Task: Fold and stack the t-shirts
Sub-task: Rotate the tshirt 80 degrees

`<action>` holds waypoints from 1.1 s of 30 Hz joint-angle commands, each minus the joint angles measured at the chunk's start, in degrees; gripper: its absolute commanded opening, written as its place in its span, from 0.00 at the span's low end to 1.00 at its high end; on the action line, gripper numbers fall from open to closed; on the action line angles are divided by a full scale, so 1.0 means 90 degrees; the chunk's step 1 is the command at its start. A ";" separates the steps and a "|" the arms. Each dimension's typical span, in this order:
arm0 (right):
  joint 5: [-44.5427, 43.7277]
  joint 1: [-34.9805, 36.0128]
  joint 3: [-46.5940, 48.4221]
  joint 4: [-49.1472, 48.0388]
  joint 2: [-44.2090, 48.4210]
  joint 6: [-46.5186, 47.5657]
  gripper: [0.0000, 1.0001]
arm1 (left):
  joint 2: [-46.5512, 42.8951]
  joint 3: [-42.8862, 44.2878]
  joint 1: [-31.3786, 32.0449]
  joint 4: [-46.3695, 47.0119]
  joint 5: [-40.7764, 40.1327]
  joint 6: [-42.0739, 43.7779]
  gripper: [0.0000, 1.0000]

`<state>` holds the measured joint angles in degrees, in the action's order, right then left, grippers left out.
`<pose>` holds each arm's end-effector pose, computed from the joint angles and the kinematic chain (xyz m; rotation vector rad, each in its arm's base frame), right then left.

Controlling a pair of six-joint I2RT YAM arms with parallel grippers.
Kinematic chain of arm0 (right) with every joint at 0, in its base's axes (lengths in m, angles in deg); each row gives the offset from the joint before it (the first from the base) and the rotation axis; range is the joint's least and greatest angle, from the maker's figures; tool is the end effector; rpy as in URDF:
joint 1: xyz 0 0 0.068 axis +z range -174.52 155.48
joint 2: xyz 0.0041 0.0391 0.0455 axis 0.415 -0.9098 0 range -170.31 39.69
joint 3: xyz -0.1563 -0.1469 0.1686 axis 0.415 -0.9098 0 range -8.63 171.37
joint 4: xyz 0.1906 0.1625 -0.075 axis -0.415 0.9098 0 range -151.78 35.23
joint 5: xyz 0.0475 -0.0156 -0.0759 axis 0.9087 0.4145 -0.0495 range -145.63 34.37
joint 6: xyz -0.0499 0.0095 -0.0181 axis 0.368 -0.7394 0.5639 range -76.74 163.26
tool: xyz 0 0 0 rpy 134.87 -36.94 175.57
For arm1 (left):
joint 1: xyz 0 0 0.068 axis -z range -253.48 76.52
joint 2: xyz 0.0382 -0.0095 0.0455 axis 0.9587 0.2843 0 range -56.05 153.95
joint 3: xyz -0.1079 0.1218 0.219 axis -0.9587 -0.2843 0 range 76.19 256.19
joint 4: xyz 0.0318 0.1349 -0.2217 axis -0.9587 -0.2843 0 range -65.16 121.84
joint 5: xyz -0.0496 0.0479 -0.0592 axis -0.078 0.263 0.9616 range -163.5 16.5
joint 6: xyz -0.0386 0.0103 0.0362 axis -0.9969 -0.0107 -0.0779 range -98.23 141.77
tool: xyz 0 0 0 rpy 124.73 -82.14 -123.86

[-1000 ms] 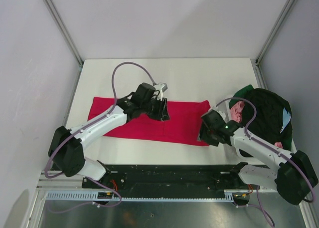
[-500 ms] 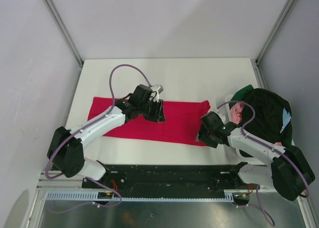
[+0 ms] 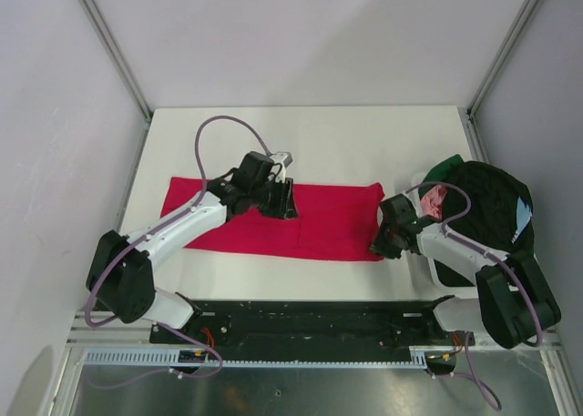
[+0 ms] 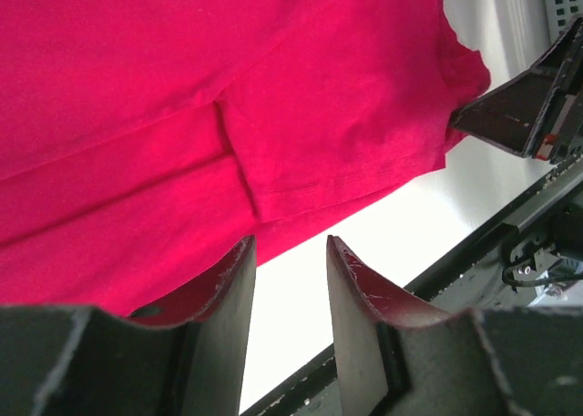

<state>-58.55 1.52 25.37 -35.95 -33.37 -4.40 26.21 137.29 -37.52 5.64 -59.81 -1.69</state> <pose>0.1963 0.0938 0.1591 0.5299 2.6925 0.3105 0.2444 -0.1876 0.2627 0.3898 2.4796 -0.7464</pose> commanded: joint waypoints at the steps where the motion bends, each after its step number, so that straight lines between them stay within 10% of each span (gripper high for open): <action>1: 0.0093 -0.0575 0.0391 -0.0582 -0.0510 0.0539 0.26 | 0.0095 0.0058 -0.0214 0.0062 -0.0093 0.0110 0.41; 14: 0.0139 -0.1868 0.6360 0.0137 -0.5208 0.1450 0.25 | 0.0804 0.0280 -0.0654 -0.0040 -0.0403 0.0531 0.42; 21: 0.0099 -0.1907 1.0964 0.2128 -0.7838 0.1872 0.46 | 0.1116 0.0299 -0.0801 -0.0133 -0.0903 0.0827 0.41; 33: -0.0147 -0.1830 0.8235 0.1394 -0.5425 0.1879 0.58 | 0.1455 0.0408 -0.0832 -0.0601 -0.2322 0.1241 0.41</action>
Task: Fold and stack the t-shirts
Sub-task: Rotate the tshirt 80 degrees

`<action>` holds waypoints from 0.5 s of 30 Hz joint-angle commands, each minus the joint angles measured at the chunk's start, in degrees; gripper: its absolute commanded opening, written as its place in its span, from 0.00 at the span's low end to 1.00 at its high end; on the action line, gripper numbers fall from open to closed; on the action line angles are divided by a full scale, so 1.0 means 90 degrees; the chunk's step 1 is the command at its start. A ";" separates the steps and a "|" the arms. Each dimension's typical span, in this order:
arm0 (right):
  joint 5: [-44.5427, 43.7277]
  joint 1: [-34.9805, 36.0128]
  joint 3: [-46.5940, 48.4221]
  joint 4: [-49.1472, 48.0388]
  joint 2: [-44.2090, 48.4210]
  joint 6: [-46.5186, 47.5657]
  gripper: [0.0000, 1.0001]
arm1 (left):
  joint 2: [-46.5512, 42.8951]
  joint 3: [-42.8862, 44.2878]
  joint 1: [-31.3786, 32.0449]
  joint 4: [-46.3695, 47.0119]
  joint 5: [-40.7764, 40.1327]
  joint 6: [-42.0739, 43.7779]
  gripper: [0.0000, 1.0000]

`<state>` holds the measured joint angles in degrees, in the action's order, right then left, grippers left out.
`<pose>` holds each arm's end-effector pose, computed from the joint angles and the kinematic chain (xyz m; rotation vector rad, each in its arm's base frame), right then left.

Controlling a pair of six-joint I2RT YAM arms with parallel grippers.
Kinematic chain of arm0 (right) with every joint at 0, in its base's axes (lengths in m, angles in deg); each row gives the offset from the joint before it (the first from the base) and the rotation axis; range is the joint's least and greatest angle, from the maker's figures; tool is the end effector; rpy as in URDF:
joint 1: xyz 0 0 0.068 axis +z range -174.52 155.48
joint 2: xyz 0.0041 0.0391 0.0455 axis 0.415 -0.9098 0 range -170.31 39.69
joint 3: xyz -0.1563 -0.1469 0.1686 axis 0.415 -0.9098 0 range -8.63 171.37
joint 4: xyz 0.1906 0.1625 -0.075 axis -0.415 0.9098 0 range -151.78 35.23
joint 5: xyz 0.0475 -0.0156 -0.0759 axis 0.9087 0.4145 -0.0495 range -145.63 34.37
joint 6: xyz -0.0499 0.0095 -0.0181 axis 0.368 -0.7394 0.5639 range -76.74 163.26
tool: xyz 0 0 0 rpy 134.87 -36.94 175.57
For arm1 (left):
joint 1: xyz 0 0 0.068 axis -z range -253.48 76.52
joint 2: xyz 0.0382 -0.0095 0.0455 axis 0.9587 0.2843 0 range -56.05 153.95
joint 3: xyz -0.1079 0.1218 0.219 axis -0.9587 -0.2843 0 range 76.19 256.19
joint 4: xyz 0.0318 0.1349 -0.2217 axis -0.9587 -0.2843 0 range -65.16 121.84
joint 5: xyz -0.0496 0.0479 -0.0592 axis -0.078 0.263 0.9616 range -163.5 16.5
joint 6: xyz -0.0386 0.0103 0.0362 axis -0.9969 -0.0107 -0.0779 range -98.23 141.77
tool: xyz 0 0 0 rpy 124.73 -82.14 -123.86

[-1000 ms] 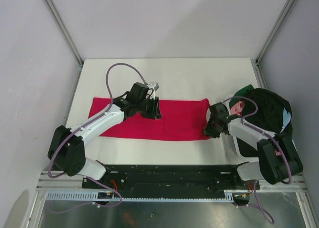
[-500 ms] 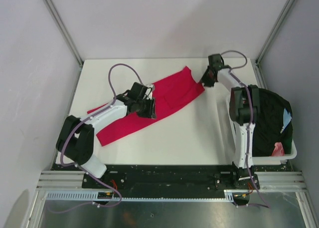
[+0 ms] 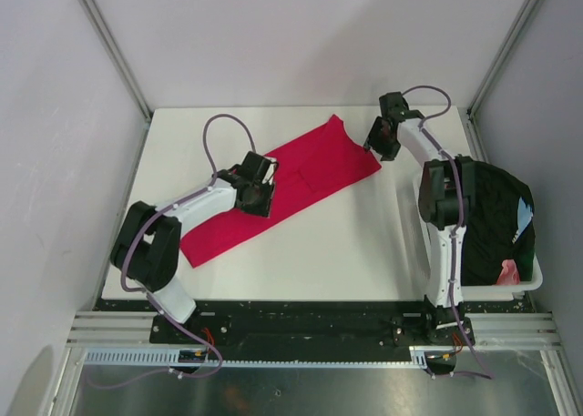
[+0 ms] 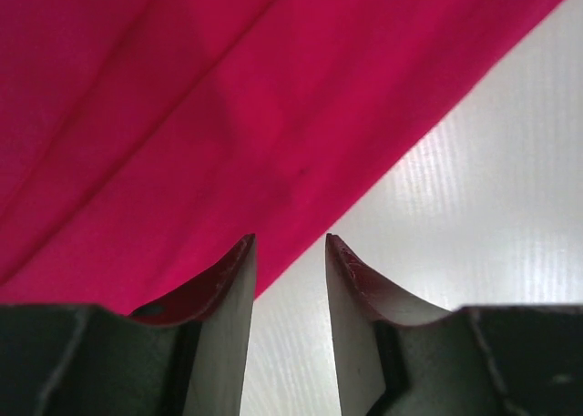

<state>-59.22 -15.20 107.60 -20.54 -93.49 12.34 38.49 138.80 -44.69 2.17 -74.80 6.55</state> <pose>0.5038 0.0803 0.1989 0.5087 2.5434 0.1778 0.2918 -0.1594 0.2017 0.3073 2.6470 -0.2246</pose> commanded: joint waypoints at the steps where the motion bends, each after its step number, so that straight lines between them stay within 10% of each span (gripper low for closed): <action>1: 0.0027 0.0053 -0.1258 -0.0468 0.1460 -0.0021 0.58 | 0.0120 0.0236 -0.0040 -0.0246 -0.0754 0.0354 0.41; 15: 0.0565 0.0479 -0.3000 -0.1324 0.1729 -0.0329 0.56 | 0.0185 0.0167 -0.0143 -0.0458 -0.1095 0.0294 0.41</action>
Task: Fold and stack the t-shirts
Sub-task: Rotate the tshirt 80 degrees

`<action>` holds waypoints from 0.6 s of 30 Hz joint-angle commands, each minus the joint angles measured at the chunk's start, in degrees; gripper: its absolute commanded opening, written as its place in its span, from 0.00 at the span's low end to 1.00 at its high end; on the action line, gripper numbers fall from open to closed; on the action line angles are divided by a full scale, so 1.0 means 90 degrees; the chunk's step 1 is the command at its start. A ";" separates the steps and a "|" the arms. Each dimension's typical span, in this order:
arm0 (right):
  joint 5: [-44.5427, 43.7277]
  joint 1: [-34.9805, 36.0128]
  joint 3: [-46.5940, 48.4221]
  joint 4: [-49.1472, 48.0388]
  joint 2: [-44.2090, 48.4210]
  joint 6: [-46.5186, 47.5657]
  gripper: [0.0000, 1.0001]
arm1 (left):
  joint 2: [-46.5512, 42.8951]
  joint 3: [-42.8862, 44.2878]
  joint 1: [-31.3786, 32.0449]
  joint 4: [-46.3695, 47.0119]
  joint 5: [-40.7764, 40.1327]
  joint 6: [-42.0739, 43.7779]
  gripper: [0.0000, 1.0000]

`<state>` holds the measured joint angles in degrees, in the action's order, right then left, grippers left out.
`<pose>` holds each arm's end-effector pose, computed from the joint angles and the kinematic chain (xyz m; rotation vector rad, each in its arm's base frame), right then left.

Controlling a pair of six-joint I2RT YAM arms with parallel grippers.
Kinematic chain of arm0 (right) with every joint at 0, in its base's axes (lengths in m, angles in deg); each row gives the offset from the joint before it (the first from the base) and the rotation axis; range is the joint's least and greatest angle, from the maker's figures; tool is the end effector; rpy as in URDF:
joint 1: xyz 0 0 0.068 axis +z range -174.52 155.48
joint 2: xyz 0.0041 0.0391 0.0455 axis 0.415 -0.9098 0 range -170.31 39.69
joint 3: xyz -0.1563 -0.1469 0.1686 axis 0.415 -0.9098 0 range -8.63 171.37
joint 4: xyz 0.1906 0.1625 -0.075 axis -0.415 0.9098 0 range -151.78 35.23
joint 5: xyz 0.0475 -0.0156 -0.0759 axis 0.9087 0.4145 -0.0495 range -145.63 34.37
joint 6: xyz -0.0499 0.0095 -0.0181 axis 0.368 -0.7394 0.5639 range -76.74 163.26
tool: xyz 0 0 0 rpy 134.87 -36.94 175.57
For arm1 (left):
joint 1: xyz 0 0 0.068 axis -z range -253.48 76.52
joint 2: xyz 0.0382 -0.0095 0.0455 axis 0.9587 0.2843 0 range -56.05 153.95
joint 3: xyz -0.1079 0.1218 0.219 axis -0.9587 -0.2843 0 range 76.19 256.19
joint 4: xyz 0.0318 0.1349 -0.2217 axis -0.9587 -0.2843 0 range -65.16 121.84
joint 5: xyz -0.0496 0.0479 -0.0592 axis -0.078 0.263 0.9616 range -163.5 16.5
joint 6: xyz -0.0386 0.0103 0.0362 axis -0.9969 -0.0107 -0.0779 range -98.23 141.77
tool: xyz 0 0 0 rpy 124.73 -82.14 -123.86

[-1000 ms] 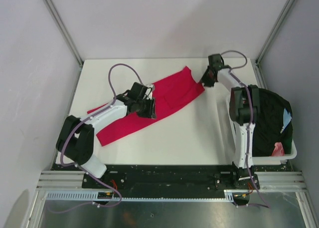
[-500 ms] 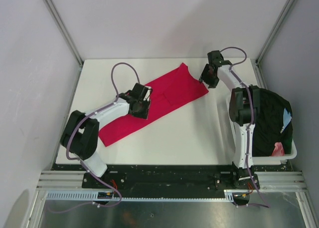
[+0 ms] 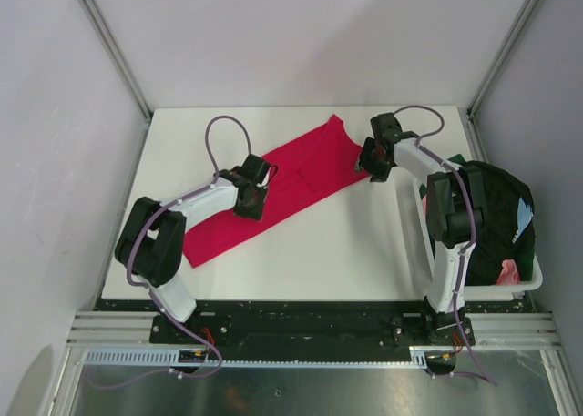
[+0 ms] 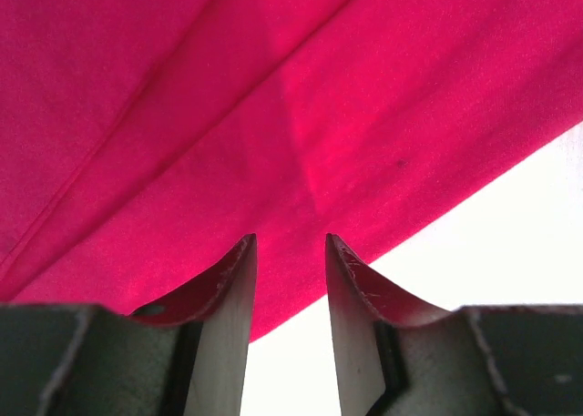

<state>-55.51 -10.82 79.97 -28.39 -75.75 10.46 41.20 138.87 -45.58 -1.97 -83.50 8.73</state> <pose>0.4211 0.1026 0.1997 0.4391 2.6144 0.2806 0.2938 -0.1485 0.1845 0.3076 2.7110 0.0414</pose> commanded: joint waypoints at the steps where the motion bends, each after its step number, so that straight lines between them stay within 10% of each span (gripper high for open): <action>1: 0.0133 -0.0022 0.0132 -0.0470 -0.0334 -0.0133 0.55 | -0.0158 0.0138 -0.0043 -0.0001 -0.0105 0.0037 0.41; 18: -0.0566 -0.0516 0.1864 0.0080 -0.1698 0.0108 0.04 | -0.0343 0.0083 -0.0043 -0.0002 0.0034 0.0072 0.40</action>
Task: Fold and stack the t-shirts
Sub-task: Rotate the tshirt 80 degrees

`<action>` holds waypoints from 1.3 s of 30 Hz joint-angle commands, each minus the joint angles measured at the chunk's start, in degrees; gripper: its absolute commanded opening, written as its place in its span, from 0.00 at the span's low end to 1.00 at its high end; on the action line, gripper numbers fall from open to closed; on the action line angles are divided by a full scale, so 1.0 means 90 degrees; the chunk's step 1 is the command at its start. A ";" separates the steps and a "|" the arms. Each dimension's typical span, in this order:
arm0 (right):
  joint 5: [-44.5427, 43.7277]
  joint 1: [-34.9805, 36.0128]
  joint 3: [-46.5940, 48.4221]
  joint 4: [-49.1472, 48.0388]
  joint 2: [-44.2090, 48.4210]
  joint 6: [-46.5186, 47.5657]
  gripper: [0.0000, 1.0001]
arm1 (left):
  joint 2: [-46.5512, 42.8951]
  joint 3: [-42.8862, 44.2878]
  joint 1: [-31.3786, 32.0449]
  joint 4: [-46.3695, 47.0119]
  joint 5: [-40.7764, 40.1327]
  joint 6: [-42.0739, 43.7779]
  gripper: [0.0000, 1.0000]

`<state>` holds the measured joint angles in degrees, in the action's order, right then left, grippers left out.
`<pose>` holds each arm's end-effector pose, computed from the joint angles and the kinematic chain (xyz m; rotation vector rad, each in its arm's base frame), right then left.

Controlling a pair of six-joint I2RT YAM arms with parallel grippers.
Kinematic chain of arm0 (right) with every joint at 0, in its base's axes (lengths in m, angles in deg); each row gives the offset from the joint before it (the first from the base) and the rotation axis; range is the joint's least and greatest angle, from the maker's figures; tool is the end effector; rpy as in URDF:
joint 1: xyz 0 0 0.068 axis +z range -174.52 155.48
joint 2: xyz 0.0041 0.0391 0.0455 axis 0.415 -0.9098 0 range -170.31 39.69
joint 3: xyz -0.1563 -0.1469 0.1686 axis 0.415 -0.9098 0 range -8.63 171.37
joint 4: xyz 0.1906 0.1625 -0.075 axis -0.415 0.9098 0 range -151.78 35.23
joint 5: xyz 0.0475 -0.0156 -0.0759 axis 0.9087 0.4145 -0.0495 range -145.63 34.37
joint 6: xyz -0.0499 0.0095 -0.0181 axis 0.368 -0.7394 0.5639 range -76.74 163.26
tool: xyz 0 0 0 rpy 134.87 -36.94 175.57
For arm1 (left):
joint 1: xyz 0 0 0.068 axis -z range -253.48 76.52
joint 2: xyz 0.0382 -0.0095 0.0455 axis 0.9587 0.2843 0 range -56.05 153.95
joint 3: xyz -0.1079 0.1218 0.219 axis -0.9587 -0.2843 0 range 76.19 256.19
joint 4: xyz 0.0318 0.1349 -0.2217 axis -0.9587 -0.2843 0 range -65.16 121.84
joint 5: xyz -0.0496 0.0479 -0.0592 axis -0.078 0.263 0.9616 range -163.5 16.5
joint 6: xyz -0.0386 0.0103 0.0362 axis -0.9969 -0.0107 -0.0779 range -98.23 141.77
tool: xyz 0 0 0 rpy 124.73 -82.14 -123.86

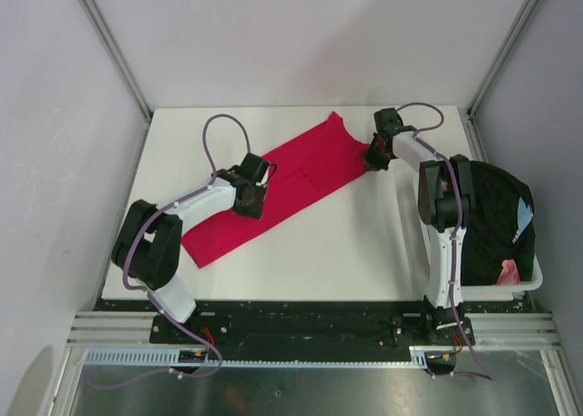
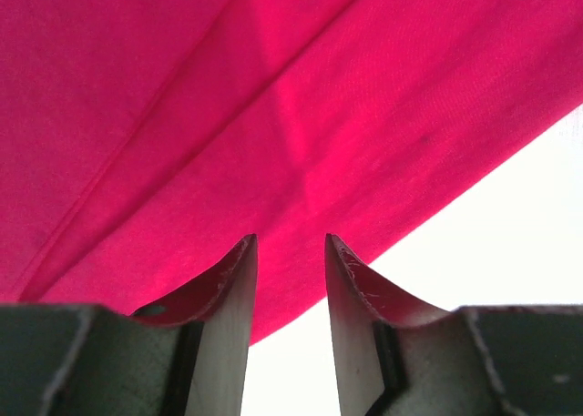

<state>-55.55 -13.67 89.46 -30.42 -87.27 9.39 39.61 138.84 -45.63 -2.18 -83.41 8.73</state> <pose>0.4681 0.0896 0.1636 0.5280 2.5955 0.2695 0.2916 -0.1471 0.1927 0.3016 2.6903 0.0278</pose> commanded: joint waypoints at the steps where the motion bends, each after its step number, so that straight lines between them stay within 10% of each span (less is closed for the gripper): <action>1: -0.0651 -0.0244 0.1123 0.0447 -0.0558 0.0281 0.04 | -0.0153 0.0107 -0.0034 0.0021 0.0089 0.0077 0.40; 14: -0.1006 -0.0637 0.4403 0.1478 -0.2199 0.0526 0.07 | 0.0071 -0.0131 0.0466 0.0024 0.0410 -0.0094 0.39; 27: -0.0789 -0.0566 0.4289 0.1392 -0.1385 0.0688 0.56 | 0.0563 -0.0395 0.1233 0.0030 0.0894 -0.0628 0.36; 39: -0.0642 -0.0155 0.1414 0.1530 0.1788 0.0568 0.61 | 0.1214 0.0562 0.2570 0.0564 0.2012 -0.1657 0.36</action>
<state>-62.48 -16.49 111.51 -16.48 -83.72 14.88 46.99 140.75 -27.46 -1.62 -73.49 0.19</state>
